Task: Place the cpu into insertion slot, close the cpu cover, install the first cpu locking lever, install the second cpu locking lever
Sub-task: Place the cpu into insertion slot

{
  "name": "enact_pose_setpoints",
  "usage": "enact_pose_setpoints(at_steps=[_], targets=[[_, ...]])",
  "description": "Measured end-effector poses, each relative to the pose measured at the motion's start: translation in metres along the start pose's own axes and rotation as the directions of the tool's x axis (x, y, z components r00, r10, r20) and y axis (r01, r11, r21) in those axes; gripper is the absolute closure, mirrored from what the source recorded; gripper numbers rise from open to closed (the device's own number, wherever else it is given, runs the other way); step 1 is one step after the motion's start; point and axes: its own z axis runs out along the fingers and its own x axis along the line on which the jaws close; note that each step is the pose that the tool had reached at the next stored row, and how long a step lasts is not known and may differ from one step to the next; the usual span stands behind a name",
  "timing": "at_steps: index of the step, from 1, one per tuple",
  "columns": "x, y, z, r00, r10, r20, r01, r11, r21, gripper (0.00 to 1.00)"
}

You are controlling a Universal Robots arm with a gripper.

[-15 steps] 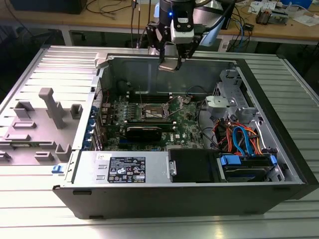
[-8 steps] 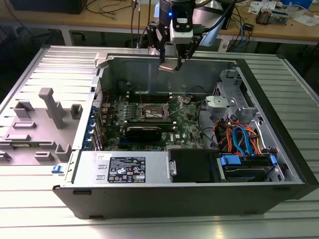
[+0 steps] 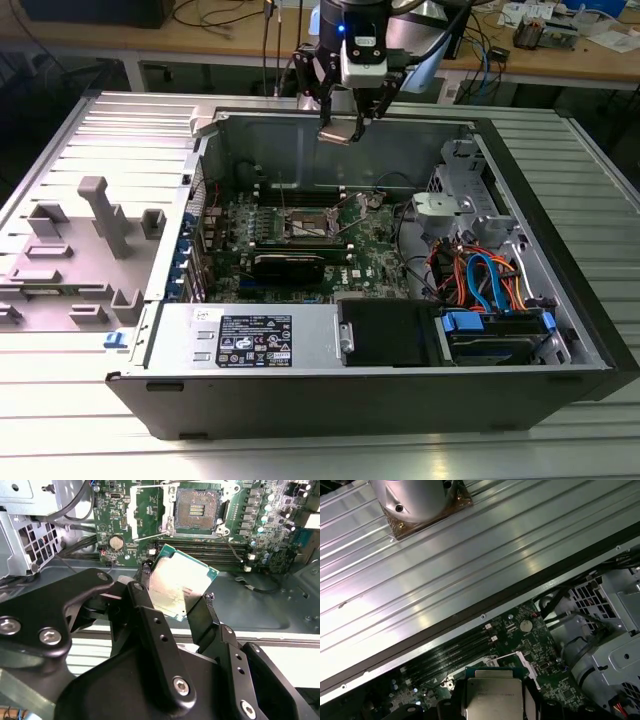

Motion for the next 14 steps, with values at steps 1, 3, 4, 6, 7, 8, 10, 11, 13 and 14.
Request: enact_pose_setpoints(at_steps=[1,3,4,6,7,8,10,11,13,14], targets=[[0.0000,0.0000,0.0003,0.9998,0.019,0.0016,-0.019,0.9998,-0.0004,0.46],[0.0000,-0.0001,0.0008,0.9985,0.054,0.0046,-0.054,0.9985,-0.0012,0.46],[0.0000,-0.0001,0.0013,0.9966,0.082,0.0069,-0.082,0.9966,-0.0017,0.46],[0.0000,-0.0001,0.0019,0.9937,0.112,0.0094,-0.112,0.9937,-0.0025,0.46],[-0.0001,-0.0003,0.0028,0.9909,0.134,0.0113,-0.134,0.9909,-0.0032,0.46],[-0.0001,-0.0004,0.0035,0.9896,0.144,0.0120,-0.144,0.9896,-0.0035,0.46],[-0.0001,-0.0006,0.0059,0.9833,0.181,0.0152,-0.181,0.9834,-0.0044,0.46],[-0.0001,-0.0006,0.0068,0.9787,0.205,0.0172,-0.205,0.9788,-0.0051,0.46],[-0.0002,-0.0008,0.0083,0.9669,0.254,0.0211,-0.254,0.9671,-0.0071,0.46],[-0.0002,-0.0008,0.0090,0.9601,0.279,0.0231,-0.279,0.9604,-0.0081,0.46]])
